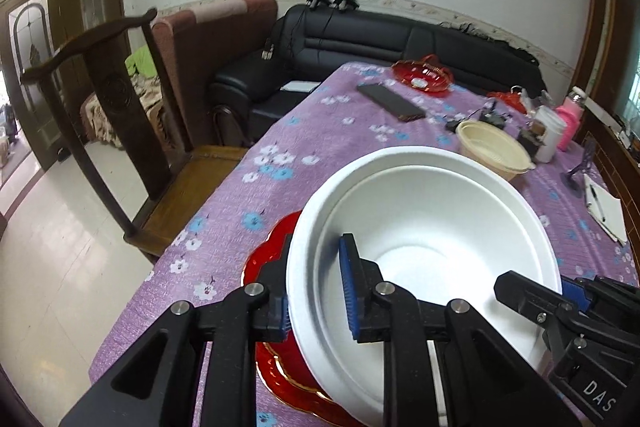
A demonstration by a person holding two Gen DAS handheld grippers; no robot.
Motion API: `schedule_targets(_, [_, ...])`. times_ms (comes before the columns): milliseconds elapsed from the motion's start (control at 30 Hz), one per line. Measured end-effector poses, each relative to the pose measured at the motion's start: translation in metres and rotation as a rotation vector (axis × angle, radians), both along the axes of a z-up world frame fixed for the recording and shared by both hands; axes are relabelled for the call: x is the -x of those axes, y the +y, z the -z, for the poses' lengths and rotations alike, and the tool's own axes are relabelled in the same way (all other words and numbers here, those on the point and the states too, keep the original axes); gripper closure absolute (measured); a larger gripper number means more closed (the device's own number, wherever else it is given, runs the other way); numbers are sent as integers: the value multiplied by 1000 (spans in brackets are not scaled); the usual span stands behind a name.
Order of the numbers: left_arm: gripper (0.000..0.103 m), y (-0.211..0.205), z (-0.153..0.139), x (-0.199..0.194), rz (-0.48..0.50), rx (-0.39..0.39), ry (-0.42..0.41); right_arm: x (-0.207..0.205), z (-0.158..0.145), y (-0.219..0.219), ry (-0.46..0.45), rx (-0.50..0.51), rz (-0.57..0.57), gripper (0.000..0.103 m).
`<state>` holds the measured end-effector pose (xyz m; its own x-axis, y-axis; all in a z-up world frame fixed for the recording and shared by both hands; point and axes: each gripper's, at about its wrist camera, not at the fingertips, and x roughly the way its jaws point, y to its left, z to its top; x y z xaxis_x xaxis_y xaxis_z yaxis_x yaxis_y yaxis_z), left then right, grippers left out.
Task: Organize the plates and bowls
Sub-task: 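Lift the white bowl and carry it over the red plate stack, then lower the bowl into the nested white bowls and open both grippers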
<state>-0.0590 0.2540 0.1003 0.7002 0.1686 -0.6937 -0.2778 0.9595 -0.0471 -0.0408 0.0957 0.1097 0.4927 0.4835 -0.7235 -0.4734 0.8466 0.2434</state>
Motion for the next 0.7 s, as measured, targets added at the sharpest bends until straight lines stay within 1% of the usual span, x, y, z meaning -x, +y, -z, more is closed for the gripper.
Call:
schedule_targets(267, [83, 13, 24, -9, -16, 13, 52, -13, 25, 18, 32, 49, -12, 78])
schedule_targets(500, [83, 18, 30, -10, -29, 24, 61, -17, 34, 27, 44, 73, -20, 78])
schedule_targets(567, [73, 18, 30, -9, -35, 23, 60, -18, 35, 28, 49, 71, -18, 78])
schedule_targets(633, [40, 19, 28, -7, -47, 21, 49, -19, 36, 28, 52, 65, -10, 78])
schedule_targets(700, [28, 21, 24, -3, -64, 11, 29, -20, 37, 27, 53, 60, -9, 76])
